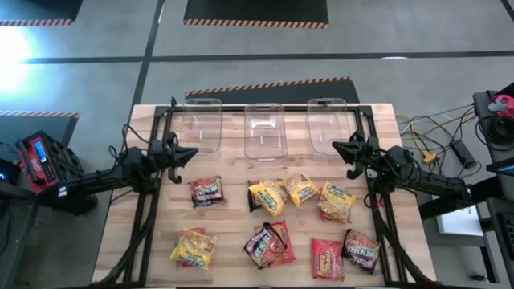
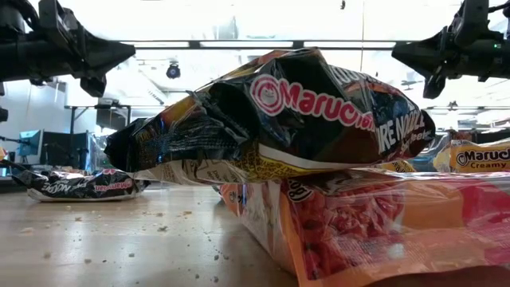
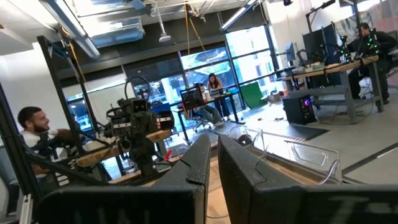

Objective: Sort Maruchan noodles
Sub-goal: Put the black noodle pack into the middle transparent bin

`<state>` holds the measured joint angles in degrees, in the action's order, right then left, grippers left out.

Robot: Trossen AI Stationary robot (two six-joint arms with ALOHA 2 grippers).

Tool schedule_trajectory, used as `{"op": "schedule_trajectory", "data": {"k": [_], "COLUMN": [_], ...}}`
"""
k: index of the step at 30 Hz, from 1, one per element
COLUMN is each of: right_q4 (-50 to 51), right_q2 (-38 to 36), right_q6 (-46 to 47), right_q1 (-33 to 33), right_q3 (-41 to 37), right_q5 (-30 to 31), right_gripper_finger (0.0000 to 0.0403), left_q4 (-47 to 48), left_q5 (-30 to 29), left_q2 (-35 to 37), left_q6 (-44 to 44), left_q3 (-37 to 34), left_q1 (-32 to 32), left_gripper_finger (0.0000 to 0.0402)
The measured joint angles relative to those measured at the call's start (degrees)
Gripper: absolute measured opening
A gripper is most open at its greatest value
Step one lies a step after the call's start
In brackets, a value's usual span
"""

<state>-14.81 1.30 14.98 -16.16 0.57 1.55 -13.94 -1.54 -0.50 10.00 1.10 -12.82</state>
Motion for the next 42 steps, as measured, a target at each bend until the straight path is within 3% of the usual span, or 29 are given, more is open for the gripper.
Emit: {"op": "schedule_trajectory", "data": {"k": [14,28,37,42], "right_q4": [0.0,0.0,0.0,0.0], "right_q2": [0.0,0.0,0.0,0.0], "right_q6": [0.0,0.0,0.0,0.0], "right_q1": [0.0,0.0,0.0,0.0], "right_q3": [0.0,0.0,0.0,0.0], "right_q5": [0.0,0.0,0.0,0.0], "right_gripper_finger": [0.0022,0.0022,0.0022,0.0022], "left_q4": [-1.6,-7.5,-12.4,-17.1], "left_q5": [0.0,2.3,11.4,12.2], "left_q2": [0.0,0.0,0.0,0.0], "left_q6": [0.1,-5.9,-3.3,-4.3], "left_q3": [0.0,0.0,0.0,0.0], "left_q1": [0.0,0.0,0.0,0.0], "left_gripper_finger": [0.0,0.0,0.0,0.0]}}
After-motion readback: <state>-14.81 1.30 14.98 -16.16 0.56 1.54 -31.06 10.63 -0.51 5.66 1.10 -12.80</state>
